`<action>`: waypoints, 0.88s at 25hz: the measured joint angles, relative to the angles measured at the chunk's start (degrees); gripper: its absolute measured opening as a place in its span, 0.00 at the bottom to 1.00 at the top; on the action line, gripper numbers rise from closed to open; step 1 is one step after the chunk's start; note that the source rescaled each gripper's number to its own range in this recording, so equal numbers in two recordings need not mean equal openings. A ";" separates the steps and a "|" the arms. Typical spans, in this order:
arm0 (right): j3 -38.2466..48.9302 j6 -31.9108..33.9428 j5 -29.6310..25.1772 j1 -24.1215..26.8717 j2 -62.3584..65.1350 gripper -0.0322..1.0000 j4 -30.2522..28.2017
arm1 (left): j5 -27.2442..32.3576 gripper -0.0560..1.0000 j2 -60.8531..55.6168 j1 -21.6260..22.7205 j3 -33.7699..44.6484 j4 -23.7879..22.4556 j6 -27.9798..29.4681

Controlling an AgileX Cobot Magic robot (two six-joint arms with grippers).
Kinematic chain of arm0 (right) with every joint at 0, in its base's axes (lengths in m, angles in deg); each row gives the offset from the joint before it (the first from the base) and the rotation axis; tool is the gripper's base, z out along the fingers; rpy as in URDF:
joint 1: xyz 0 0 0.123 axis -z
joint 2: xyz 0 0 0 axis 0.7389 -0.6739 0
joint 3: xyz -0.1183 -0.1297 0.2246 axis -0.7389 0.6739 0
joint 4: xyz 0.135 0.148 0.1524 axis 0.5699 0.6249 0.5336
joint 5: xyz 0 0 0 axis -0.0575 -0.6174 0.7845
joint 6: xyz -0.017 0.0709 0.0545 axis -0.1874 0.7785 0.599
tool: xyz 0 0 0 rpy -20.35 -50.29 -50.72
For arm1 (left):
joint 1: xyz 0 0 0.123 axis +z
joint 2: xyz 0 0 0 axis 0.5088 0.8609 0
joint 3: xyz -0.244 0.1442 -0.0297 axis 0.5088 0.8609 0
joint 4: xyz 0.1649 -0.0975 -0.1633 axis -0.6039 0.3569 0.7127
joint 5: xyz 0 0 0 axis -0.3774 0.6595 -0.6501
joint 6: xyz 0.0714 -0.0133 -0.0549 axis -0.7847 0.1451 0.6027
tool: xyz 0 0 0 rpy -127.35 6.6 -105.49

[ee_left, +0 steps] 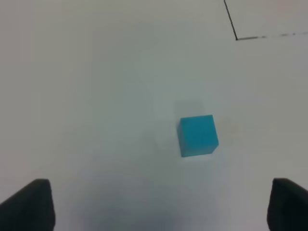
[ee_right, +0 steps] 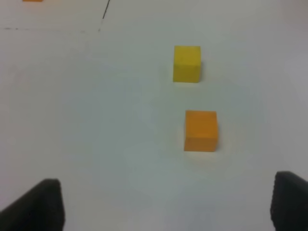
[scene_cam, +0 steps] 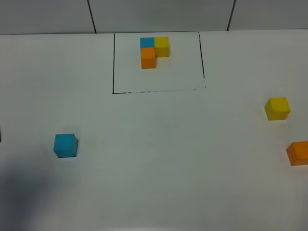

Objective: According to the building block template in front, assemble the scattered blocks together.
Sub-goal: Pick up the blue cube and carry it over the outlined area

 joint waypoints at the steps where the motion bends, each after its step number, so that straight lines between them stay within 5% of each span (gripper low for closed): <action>1: 0.00 0.00 0.00 0.00 0.00 0.76 0.00 | -0.19 1.00 3.20 0.00 -1.43 0.85 0.00; 9: 0.00 0.00 0.00 0.00 0.00 0.74 0.00 | -3.74 0.99 24.62 -0.37 -7.18 4.78 -5.55; 14: 0.00 0.00 0.00 0.00 0.00 0.74 0.00 | -4.56 0.97 32.39 -5.01 -9.52 3.35 -6.26; 22: 0.00 0.00 0.00 0.00 0.00 0.74 0.00 | -5.39 0.96 40.44 -8.47 -13.89 -4.48 3.61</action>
